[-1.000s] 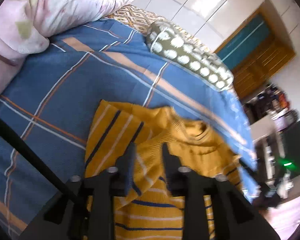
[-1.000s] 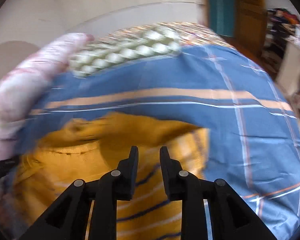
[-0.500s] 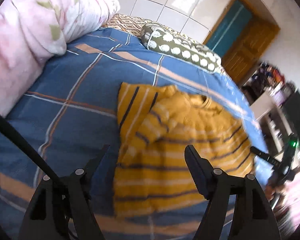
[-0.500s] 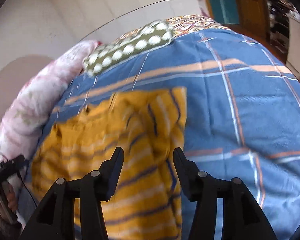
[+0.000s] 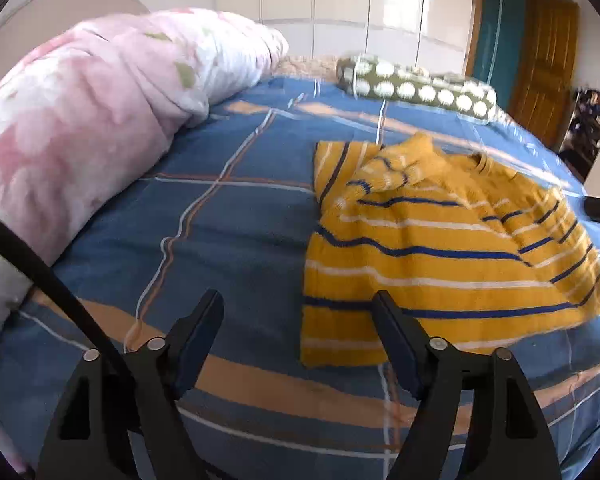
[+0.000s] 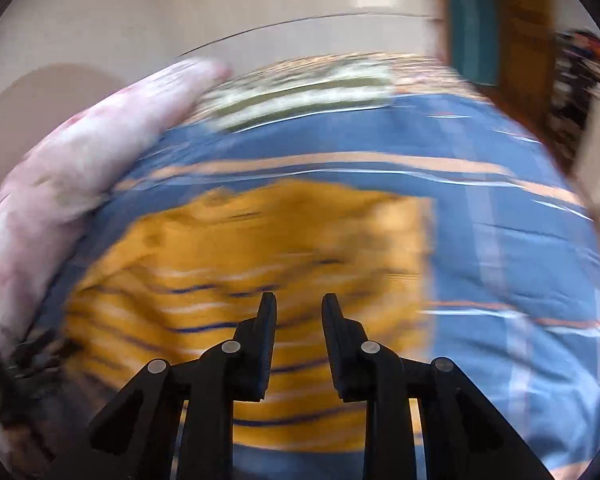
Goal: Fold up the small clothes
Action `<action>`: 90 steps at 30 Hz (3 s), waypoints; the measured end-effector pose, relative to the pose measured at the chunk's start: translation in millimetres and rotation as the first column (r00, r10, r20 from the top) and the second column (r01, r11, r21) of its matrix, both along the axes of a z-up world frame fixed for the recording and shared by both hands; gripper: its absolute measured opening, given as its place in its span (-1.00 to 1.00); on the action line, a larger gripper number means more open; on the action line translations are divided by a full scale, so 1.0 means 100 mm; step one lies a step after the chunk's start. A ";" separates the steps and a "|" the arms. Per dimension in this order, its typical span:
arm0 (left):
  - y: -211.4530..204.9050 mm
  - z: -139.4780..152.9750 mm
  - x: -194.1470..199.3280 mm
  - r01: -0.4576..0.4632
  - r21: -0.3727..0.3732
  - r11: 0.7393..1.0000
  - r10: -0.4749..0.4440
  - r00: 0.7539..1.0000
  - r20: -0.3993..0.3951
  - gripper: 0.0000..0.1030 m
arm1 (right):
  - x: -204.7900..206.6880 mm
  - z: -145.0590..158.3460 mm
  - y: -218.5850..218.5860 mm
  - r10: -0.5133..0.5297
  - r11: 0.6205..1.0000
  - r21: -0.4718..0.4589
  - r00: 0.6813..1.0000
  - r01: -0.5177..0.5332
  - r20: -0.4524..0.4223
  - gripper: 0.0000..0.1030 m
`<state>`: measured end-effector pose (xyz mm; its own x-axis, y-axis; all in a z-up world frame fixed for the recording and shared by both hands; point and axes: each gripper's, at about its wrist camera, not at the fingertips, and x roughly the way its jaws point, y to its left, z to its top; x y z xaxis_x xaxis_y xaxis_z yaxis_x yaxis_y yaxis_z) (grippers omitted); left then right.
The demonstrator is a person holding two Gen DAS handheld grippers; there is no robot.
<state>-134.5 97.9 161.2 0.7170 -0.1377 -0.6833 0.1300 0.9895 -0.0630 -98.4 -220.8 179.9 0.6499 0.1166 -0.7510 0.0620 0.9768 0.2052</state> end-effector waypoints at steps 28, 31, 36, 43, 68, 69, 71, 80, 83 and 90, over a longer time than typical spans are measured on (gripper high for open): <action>0.78 0.13 -0.06 0.039 -0.405 0.913 -0.032 0.999 0.023 0.67 | 1.49 0.05 1.21 0.124 0.972 -0.184 0.982 -0.149 -0.141 0.06; 0.74 0.17 -0.11 0.045 -0.412 0.910 -0.039 0.999 0.023 0.67 | 0.89 0.20 0.47 0.012 0.990 -0.139 0.990 -0.032 -0.138 0.18; 0.65 0.28 -0.28 0.086 -0.458 0.885 -0.093 0.996 0.006 0.67 | -0.18 0.07 -0.72 -0.200 0.979 -0.079 0.968 0.190 -0.150 0.26; 0.44 0.29 -0.66 0.117 -0.495 0.861 -0.159 0.986 -0.042 0.67 | -0.92 -0.51 -1.31 -0.259 0.942 0.184 0.957 0.280 -0.129 0.27; 0.08 0.14 -1.01 0.111 -0.323 0.940 -0.165 0.976 -0.145 0.67 | -1.08 -1.02 -1.31 -0.323 0.781 0.552 0.945 0.293 -0.045 -0.79; 0.11 0.13 -1.01 0.109 -0.331 0.937 -0.166 0.975 -0.150 0.67 | -1.06 -1.04 -1.31 -0.328 0.777 0.552 0.943 0.302 -0.054 -0.78; 0.16 0.11 -1.00 0.098 -0.342 0.934 -0.162 0.973 -0.163 0.67 | -1.04 -1.06 -1.32 -0.333 0.778 0.544 0.941 0.314 -0.066 -0.78; 0.60 0.26 -1.12 0.086 -0.439 0.894 -0.165 0.976 -0.145 0.67 | -0.81 -0.68 -1.10 -0.357 0.867 0.338 0.930 0.365 -0.088 -0.78; 0.85 0.35 -1.22 0.087 -0.470 0.878 -0.152 0.983 -0.101 0.67 | -0.52 -0.20 -0.69 -0.316 0.929 0.201 0.949 0.310 -0.003 -0.78; 1.42 0.37 -1.31 0.028 -0.517 0.855 -0.069 0.996 -0.059 0.68 | 0.37 0.16 1.32 0.046 0.995 -0.094 0.997 -0.040 0.059 -0.78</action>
